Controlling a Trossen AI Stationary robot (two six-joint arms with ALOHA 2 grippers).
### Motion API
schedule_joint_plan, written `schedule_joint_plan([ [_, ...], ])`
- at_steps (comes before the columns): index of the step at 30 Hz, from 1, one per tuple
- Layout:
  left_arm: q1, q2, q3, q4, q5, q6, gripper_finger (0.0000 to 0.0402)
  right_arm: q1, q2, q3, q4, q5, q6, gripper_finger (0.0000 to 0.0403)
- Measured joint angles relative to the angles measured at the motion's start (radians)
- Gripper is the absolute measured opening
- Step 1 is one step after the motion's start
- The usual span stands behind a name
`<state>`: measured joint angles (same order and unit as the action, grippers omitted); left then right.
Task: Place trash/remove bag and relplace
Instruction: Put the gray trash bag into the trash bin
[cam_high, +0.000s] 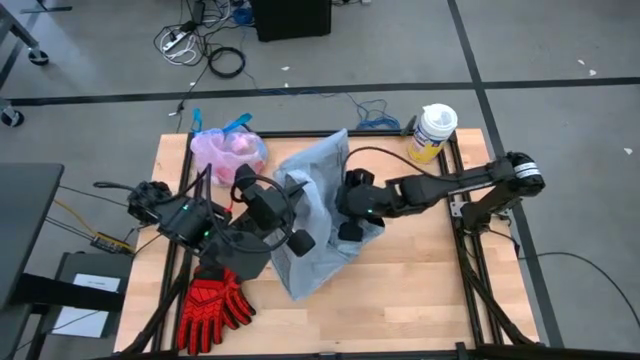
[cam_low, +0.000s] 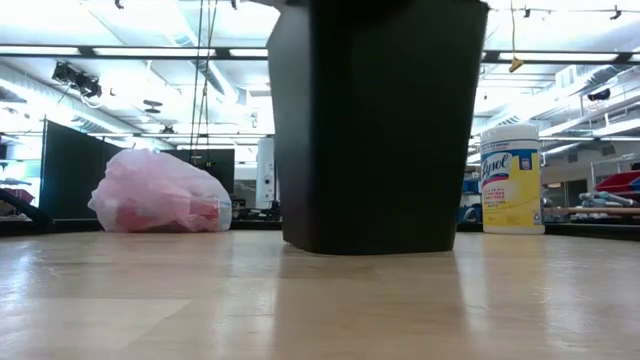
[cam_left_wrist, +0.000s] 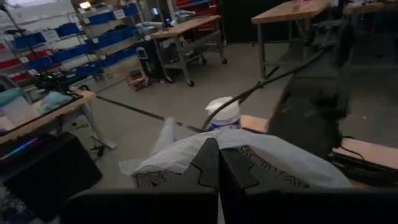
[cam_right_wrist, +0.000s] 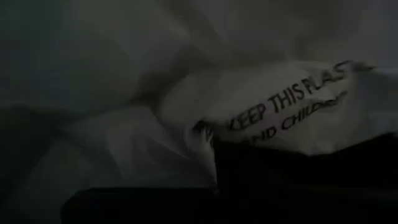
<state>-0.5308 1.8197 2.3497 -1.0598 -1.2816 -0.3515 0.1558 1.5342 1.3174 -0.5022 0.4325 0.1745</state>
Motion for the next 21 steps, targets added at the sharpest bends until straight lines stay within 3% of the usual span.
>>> schedule_joint_plan([
  [8,0.0,0.001,0.0,0.002,-0.002,-0.001,0.0002,0.062,-0.162,0.001,0.0,0.142,-0.019,0.0],
  [15,0.0,0.001,0.0,0.003,0.007,-0.001,0.0002,0.072,-0.292,0.001,0.077,0.176,-0.076,0.0],
  [18,0.0,0.0,0.0,0.003,0.069,0.004,0.0002,0.065,-0.322,0.001,0.178,0.237,-0.192,0.0],
  [21,0.001,0.001,0.0,0.006,0.219,0.06,0.0002,0.023,-0.324,0.001,0.32,0.271,-0.361,0.0],
])
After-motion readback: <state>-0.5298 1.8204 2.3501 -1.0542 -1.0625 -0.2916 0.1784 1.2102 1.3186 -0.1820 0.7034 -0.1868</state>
